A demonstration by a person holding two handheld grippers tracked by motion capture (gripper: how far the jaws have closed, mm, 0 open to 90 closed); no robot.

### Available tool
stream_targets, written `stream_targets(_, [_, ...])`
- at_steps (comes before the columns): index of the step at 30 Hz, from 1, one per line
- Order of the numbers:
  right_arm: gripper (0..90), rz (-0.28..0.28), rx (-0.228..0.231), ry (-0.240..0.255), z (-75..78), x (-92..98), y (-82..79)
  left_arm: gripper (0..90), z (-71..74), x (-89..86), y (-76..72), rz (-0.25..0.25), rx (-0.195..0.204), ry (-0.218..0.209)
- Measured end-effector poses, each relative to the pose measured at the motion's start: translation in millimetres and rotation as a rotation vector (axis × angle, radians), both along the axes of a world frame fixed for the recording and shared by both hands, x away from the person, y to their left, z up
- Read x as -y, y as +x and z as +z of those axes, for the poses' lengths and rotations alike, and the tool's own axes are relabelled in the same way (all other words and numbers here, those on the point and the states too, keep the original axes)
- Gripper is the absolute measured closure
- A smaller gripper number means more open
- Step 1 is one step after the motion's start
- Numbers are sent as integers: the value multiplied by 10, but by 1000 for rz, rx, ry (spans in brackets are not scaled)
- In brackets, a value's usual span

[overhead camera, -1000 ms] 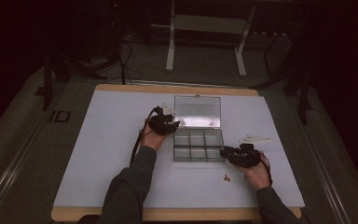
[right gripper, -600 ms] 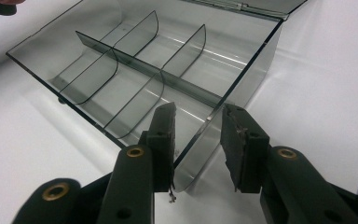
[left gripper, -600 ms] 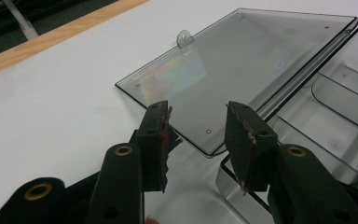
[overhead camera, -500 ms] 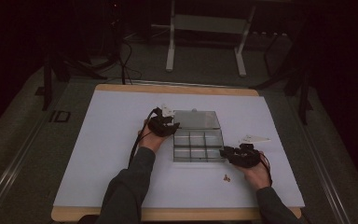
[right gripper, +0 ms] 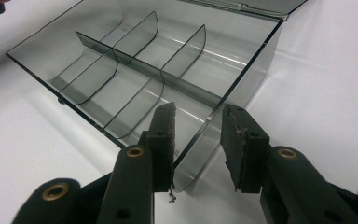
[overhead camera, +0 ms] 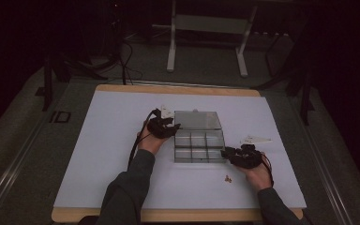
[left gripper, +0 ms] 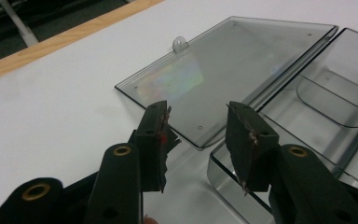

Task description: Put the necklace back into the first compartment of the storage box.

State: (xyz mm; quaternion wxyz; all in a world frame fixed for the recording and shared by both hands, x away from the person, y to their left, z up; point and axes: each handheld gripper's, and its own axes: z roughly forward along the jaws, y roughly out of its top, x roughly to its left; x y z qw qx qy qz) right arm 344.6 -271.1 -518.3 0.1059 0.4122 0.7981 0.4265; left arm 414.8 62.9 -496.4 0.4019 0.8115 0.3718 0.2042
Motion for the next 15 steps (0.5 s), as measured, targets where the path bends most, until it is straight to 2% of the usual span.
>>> stream_targets(5, [652,-2,4,-5,-1,-6,-2,592,5,-30,-70,-5,-21,-6])
stream_targets(15, [646,-2,5,-11,-2,-11,-8,581,0,-202,-309,-1,-18,-37])
